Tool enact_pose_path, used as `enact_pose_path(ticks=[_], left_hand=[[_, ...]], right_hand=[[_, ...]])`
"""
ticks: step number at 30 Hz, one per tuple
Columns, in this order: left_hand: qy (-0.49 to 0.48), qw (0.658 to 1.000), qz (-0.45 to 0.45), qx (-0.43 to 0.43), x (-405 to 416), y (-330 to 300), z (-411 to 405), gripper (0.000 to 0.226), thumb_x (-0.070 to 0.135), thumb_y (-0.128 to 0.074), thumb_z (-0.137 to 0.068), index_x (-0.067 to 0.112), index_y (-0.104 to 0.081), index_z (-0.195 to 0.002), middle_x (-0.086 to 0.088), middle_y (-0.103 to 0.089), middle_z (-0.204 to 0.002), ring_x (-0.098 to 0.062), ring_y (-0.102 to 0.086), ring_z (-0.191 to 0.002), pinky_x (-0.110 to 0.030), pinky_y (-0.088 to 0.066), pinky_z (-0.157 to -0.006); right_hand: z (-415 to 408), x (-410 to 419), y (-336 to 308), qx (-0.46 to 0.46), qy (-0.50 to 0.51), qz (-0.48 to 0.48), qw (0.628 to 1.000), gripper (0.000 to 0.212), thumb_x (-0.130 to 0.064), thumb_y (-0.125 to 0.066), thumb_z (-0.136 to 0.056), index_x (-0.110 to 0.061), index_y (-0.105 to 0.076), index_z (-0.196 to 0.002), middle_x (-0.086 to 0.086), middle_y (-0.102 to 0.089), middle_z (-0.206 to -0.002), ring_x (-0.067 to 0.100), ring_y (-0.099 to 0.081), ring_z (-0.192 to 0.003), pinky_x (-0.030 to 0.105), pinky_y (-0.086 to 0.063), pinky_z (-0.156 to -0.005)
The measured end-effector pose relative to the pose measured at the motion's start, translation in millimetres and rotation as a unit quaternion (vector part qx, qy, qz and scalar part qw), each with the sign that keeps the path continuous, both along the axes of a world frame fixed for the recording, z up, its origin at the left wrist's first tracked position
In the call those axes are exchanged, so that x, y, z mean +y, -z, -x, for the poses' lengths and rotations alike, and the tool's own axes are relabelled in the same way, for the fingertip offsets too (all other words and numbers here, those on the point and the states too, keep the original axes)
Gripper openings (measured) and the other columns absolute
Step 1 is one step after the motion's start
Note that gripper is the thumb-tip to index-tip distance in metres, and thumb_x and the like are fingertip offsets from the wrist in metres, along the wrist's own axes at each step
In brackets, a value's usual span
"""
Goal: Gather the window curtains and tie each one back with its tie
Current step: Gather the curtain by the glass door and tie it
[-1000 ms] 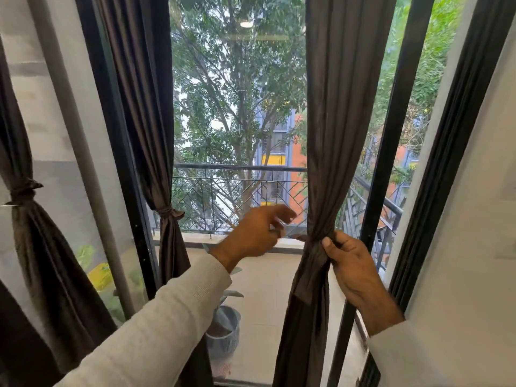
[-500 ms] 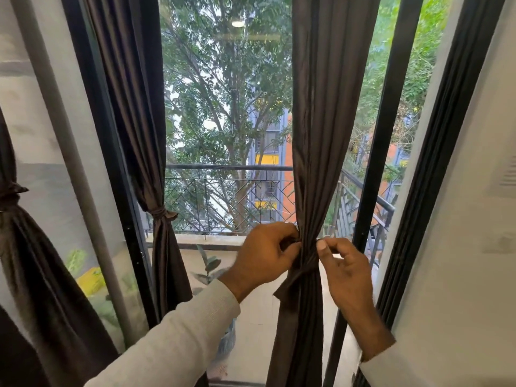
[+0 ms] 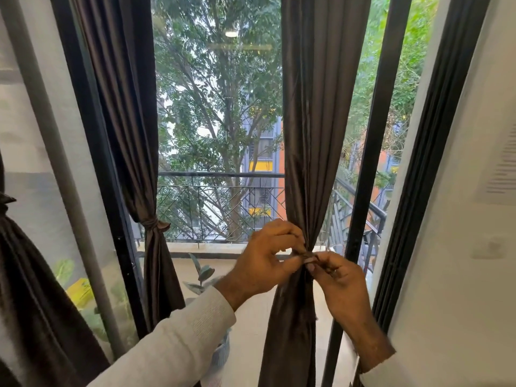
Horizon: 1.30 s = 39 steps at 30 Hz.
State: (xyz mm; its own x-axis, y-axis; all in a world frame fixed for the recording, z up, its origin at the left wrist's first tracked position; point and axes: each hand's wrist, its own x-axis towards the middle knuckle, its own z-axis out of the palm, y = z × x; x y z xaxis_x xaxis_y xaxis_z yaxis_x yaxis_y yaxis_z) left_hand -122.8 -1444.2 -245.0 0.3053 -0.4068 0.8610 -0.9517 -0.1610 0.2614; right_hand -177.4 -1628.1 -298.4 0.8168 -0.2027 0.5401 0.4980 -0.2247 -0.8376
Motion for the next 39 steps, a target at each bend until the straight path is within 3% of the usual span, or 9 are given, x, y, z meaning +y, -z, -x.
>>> enact_pose_path(ticks=[2,6,12,16,19,23,29,35,39], left_hand=[[0.021,1.0,-0.003,0.002,-2,-2,2,0.014,-0.004,-0.088,-0.081,0.005,-0.079,-0.087,-0.002,-0.079,-0.106,-0.017,-0.068,-0.096,-0.028,-0.05,-0.085],[0.007,0.999,0.005,0.042,-2,-9,1,0.012,0.006,-0.088,-0.085,0.01,-0.082,-0.095,0.003,-0.077,-0.09,-0.01,-0.064,-0.079,-0.019,-0.045,-0.073],[-0.046,0.995,0.047,0.075,-12,-19,-6,0.01,0.026,-0.088,-0.088,0.025,-0.081,-0.095,0.007,-0.074,-0.08,-0.012,-0.069,-0.072,-0.033,-0.056,-0.066],[-0.009,0.984,0.056,0.17,-13,-19,-12,0.009,0.019,-0.084,-0.093,0.014,-0.086,-0.1,0.011,-0.08,-0.085,-0.006,-0.075,-0.078,-0.025,-0.058,-0.077],[-0.034,0.995,-0.021,0.089,-11,-23,-14,0.016,0.016,-0.075,-0.099,0.011,-0.085,-0.111,0.004,-0.081,-0.096,-0.011,-0.076,-0.086,-0.026,-0.058,-0.082],[-0.057,0.992,-0.109,0.022,-13,-28,-11,0.04,0.007,-0.056,-0.094,0.008,-0.078,-0.127,-0.004,-0.079,-0.104,-0.022,-0.073,-0.097,-0.034,-0.06,-0.089],[-0.068,0.987,-0.068,0.131,-18,-40,-7,0.034,0.006,-0.073,-0.099,0.014,-0.046,-0.118,0.004,-0.08,-0.084,-0.01,-0.072,-0.074,-0.022,-0.054,-0.072],[-0.064,0.984,-0.147,0.072,-25,-47,-5,0.046,0.001,-0.07,-0.092,0.014,-0.046,-0.129,0.017,-0.069,-0.077,-0.003,-0.06,-0.065,-0.025,-0.05,-0.066],[-0.034,0.978,-0.192,0.068,-25,-52,0,0.052,0.001,-0.063,-0.088,0.015,-0.044,-0.134,0.015,-0.063,-0.085,-0.004,-0.058,-0.073,-0.019,-0.043,-0.07]], right_hand=[[2,4,2,-0.009,-0.005,0.022,1.0,0.032,0.011,-0.066,-0.096,-0.018,-0.078,-0.105,-0.021,-0.079,-0.096,-0.001,-0.075,-0.091,0.01,-0.055,-0.085],[3,8,9,-0.026,0.007,-0.008,1.0,0.045,0.016,-0.071,-0.089,-0.026,-0.078,-0.102,-0.021,-0.081,-0.097,0.001,-0.076,-0.094,0.012,-0.057,-0.087],[1,9,14,-0.05,-0.022,-0.056,0.997,0.035,0.014,-0.068,-0.093,-0.016,-0.081,-0.104,-0.003,-0.082,-0.1,0.017,-0.079,-0.096,0.023,-0.061,-0.089],[1,10,8,-0.043,0.018,-0.097,0.994,0.017,-0.005,-0.072,-0.093,-0.02,-0.08,-0.095,-0.003,-0.079,-0.088,0.014,-0.076,-0.081,0.02,-0.059,-0.077],[1,10,3,-0.079,0.066,-0.057,0.993,0.016,-0.017,-0.077,-0.09,-0.032,-0.077,-0.087,-0.008,-0.069,-0.094,0.011,-0.07,-0.087,0.014,-0.054,-0.078],[6,4,1,-0.143,0.109,0.034,0.983,0.017,-0.009,-0.08,-0.09,-0.016,-0.081,-0.105,-0.007,-0.074,-0.103,0.014,-0.071,-0.095,0.017,-0.055,-0.085],[19,-5,-13,-0.187,0.124,0.113,0.968,0.032,0.0,-0.081,-0.087,-0.023,-0.077,-0.108,-0.019,-0.074,-0.098,0.003,-0.071,-0.095,0.009,-0.052,-0.088],[10,-2,-34,-0.085,0.105,-0.005,0.991,0.055,-0.014,-0.081,-0.093,-0.024,-0.064,-0.144,-0.009,-0.077,-0.085,0.01,-0.075,-0.085,0.016,-0.056,-0.086],[9,-1,-38,-0.092,0.109,-0.015,0.99,0.023,-0.014,-0.08,-0.093,-0.026,-0.081,-0.113,-0.013,-0.081,-0.094,0.014,-0.078,-0.087,0.03,-0.064,-0.084]])
